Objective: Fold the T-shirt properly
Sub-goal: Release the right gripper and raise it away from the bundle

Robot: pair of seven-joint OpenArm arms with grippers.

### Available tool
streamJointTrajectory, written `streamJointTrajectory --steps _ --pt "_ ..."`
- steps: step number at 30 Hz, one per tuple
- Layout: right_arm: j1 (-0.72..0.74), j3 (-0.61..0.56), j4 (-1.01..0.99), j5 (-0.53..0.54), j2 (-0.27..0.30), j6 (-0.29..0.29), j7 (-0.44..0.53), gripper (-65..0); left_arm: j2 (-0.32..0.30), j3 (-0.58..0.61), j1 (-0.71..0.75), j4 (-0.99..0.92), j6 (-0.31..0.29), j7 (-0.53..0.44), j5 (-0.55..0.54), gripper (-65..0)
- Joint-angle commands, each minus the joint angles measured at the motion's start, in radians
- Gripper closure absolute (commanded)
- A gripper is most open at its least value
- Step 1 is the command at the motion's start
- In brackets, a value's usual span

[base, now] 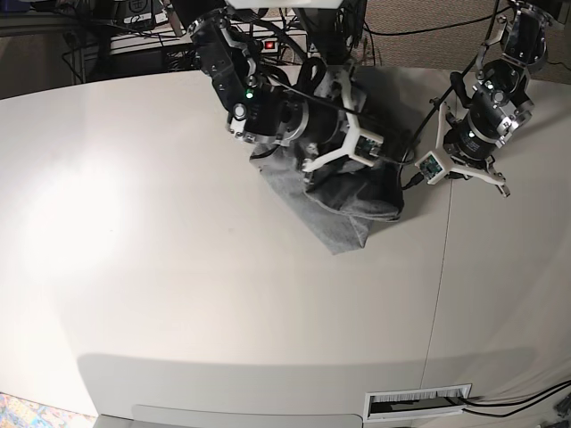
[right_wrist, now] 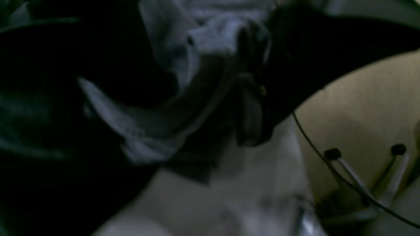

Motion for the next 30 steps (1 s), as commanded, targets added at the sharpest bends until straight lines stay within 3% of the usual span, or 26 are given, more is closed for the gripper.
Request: streamJointTrajectory --steps 1,9,11,15,24,30 --pt "0.014 -0.004 0.018 0.006 -0.011 0.001 0.044 -27.5 -0.013 -0.007 -0.005 0.018 0.011 -0.011 0.007 0.0" --pt "0.014 -0.010 0.018 0.070 -0.016 0.001 0.059 -27.5 -0.014 -0.007 -0.006 0.018 0.011 -0.012 0.034 0.0" --pt "0.014 -0.010 0.018 0.128 -0.016 0.001 0.029 -27.5 -0.014 -0.007 -0.006 0.018 0.012 -0.012 0.073 0.0" --pt "0.014 -0.010 0.019 0.263 -0.015 0.001 -0.079 -27.5 -0.014 -0.007 -0.006 0.018 0.076 -0.013 0.099 0.0" --pt "0.013 -0.010 0.020 0.408 -0.016 0.001 -0.239 -27.5 -0.014 -0.007 -0.006 0.018 0.079 -0.013 0.127 0.0" --pt "0.013 -0.010 0.083 0.442 -0.032 0.001 -0.215 -27.5 -0.014 -0.007 -0.006 0.018 0.079 -0.040 0.127 0.0"
